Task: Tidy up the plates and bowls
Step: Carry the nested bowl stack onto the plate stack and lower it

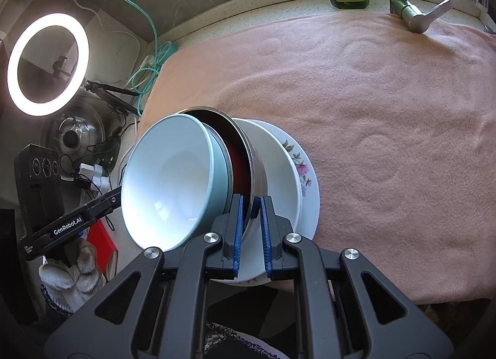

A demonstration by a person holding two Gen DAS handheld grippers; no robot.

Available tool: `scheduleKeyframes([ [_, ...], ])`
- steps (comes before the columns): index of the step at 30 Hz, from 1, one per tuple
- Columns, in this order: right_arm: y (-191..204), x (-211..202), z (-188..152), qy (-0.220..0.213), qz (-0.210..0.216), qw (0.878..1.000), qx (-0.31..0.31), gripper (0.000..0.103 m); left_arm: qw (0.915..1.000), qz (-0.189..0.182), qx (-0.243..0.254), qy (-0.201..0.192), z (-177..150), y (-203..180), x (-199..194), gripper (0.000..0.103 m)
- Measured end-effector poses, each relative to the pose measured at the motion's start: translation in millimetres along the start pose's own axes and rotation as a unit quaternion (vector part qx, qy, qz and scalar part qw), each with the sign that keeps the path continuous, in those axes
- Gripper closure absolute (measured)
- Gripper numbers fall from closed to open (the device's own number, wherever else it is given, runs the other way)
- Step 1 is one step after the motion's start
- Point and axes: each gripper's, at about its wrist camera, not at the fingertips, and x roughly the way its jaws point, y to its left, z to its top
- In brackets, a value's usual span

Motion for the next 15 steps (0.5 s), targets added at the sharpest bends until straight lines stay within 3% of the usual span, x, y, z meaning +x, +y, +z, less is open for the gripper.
scheduleKeyframes([
  [15, 0.0, 1.8, -2.8, 0.001, 0.008, 1.0, 0.002, 0.09, 0.9999, 0.007, 0.003, 0.014, 0.0, 0.1, 5.9, 0.094],
])
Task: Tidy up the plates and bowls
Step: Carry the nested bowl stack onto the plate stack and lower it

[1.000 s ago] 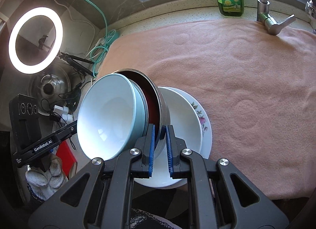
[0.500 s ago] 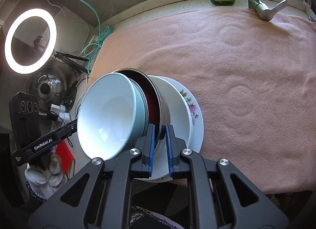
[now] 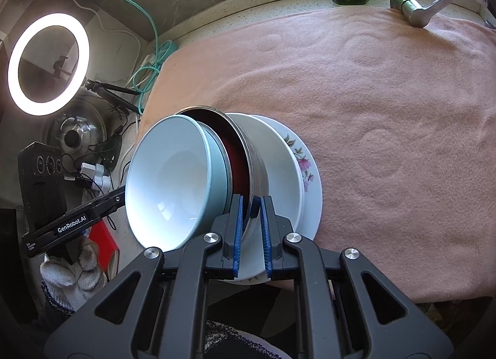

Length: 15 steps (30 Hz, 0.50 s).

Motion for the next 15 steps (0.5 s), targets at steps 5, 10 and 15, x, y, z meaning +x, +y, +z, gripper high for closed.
scheduleKeyframes([
  [5, 0.1, 0.3, 0.1, -0.002, -0.003, 1.0, -0.004, 0.09, 1.0, 0.003, 0.004, 0.0, -0.4, -0.7, 0.7, 0.094],
  [10, -0.8, -1.7, 0.4, -0.007, -0.01, 1.0, -0.007, 0.09, 1.0, 0.003, 0.007, 0.002, -0.7, 0.2, 0.3, 0.094],
  [15, -1.3, -8.0, -1.0, -0.013, -0.013, 1.0, -0.007, 0.088, 0.9999, 0.005, 0.009, -0.003, 1.3, 2.0, -3.6, 0.091],
])
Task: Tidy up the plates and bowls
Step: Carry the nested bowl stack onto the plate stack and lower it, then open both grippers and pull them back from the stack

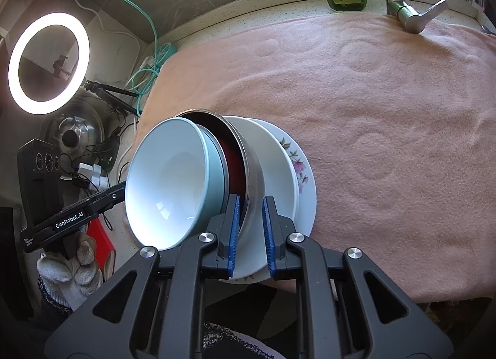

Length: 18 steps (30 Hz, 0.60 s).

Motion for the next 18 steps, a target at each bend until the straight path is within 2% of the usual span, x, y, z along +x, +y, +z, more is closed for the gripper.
scheduleKeyframes([
  [10, -2.2, -30.3, -5.3, -0.034, -0.026, 0.999, -0.011, 0.088, 0.9995, 0.02, 0.019, -0.012, -1.6, -1.0, -15.5, 0.09],
  [17, 3.1, -51.3, -17.1, -0.055, -0.045, 0.997, -0.028, 0.088, 0.9976, 0.04, 0.05, -0.027, -10.7, -11.3, -32.0, 0.09],
  [18, 4.6, -53.8, -19.6, -0.058, -0.048, 0.997, -0.03, 0.088, 0.9971, 0.043, 0.056, -0.03, -12.4, -14.3, -33.9, 0.087],
])
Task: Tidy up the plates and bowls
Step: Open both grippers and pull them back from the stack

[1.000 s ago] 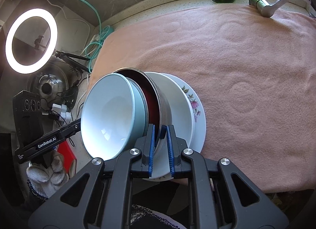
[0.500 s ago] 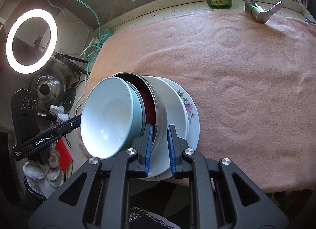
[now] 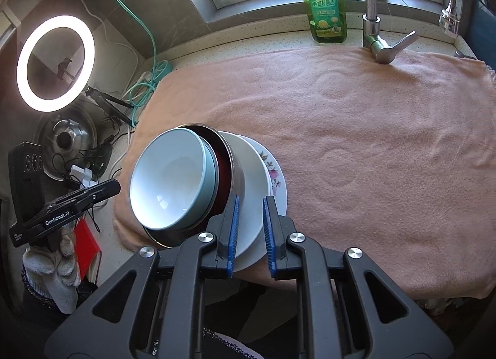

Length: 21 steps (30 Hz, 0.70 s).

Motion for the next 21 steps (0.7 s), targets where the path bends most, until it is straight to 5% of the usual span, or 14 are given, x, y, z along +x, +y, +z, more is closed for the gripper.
scheduleKeyframes([
  [2, 3.8, -4.9, -4.8, -0.006, -0.005, 1.0, -0.005, 0.088, 0.9999, 0.006, 0.012, -0.008, -2.5, -6.6, -4.9, 0.078],
  [6, 8.5, -12.9, -12.1, -0.016, -0.01, 1.0, -0.009, 0.085, 0.9993, 0.013, 0.028, -0.022, -7.4, -17.4, -14.9, 0.077],
  [9, 11.1, -20.3, -16.7, -0.03, -0.015, 0.999, -0.013, 0.057, 0.998, 0.027, 0.046, -0.033, -11.6, -26.0, -20.8, 0.075],
  [12, 15.0, -27.7, -21.0, -0.042, -0.027, 0.999, -0.022, 0.055, 0.9961, 0.041, 0.063, -0.046, -16.7, -33.5, -26.6, 0.058],
  [14, 17.2, -31.9, -23.0, -0.047, -0.031, 0.998, -0.025, 0.053, 0.9947, 0.051, 0.069, -0.056, -19.6, -36.9, -30.7, 0.056],
  [17, 20.0, -38.4, -26.8, -0.057, -0.032, 0.997, -0.028, 0.027, 0.9928, 0.065, 0.075, -0.067, -22.4, -42.3, -35.9, 0.041],
  [21, 25.0, -46.3, -30.7, -0.075, -0.048, 0.995, -0.036, 0.017, 0.9897, 0.081, 0.08, -0.087, -26.9, -48.6, -44.3, 0.033],
])
